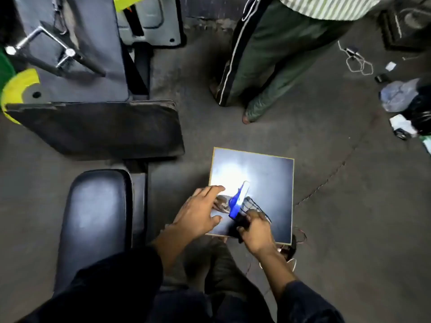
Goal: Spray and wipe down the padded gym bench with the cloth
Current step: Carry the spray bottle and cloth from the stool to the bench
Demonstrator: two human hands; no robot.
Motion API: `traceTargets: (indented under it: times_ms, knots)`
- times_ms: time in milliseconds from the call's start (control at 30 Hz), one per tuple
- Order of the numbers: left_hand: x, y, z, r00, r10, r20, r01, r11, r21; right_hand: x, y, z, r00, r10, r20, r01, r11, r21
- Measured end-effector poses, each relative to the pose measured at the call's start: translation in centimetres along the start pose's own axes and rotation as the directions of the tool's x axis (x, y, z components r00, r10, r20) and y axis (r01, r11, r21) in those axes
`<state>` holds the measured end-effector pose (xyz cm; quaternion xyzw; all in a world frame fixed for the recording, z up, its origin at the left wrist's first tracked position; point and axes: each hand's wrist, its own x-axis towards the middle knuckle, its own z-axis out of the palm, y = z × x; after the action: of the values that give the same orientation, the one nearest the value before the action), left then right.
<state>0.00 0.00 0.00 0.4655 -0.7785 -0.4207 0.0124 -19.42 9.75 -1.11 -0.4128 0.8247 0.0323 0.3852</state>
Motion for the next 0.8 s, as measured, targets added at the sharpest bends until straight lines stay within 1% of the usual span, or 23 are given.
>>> traceTargets:
  times_ms: [33,133,200,300,367,433,533,633,667,733,767,800]
  knots:
    - [0.2,-0.2,0.3,1.0,0.018,0.005,-0.018,1.0,0.0,0.8,0.1,-0.2,1.0,-0.001,0.019,0.002,1.0,-0.017]
    - [2.4,1.4,2.1,0.996,-0.018,0.084,0.018,1.0,0.004,3.8,2.0,-1.1,0.992,0.037,0.118,-0.034,0.999,-0.032]
    - [3.2,1.5,2.5,0.994,-0.018,0.11,0.018,1.0,0.007,5.1,2.4,-0.7,0.984,0.04,0.175,-0.022,0.995,-0.102]
    - [4.4,2.5,2.8,0.989,-0.028,0.146,0.026,1.0,0.009,6.8,3.6,0.1,0.976,-0.01,0.219,0.058,0.976,-0.211]
    - [4.7,2.7,2.6,0.988,-0.045,0.145,0.045,0.999,0.007,7.5,3.9,0.9,0.969,-0.033,0.246,0.098,0.962,-0.255]
    - [4.4,3.3,2.1,0.988,-0.102,0.112,0.106,0.994,-0.029,8.1,4.0,1.7,0.967,-0.056,0.25,0.13,0.948,-0.291]
    - [2.9,4.0,1.9,0.979,-0.194,0.055,0.201,0.958,-0.202,8.7,4.0,2.1,0.97,-0.122,0.211,0.184,0.934,-0.306]
    - [0.9,4.1,2.2,0.979,-0.202,0.001,0.197,0.956,-0.216,8.7,3.9,2.2,0.961,-0.171,0.219,0.229,0.933,-0.276]
    - [0.2,4.1,2.1,0.977,-0.211,-0.031,0.199,0.955,-0.22,8.6,3.9,2.1,0.96,-0.173,0.218,0.225,0.943,-0.245]
    - [-1.6,3.6,2.2,0.963,-0.225,-0.146,0.197,0.963,-0.184,8.3,3.6,1.9,0.955,-0.2,0.217,0.241,0.953,-0.186]
    - [-2.4,3.1,2.4,0.956,-0.229,-0.185,0.202,0.968,-0.152,8.2,3.4,1.9,0.947,-0.225,0.227,0.266,0.95,-0.167]
    - [-3.2,2.9,2.4,0.945,-0.263,-0.193,0.231,0.958,-0.171,8.0,3.1,1.9,0.934,-0.255,0.25,0.301,0.939,-0.165]
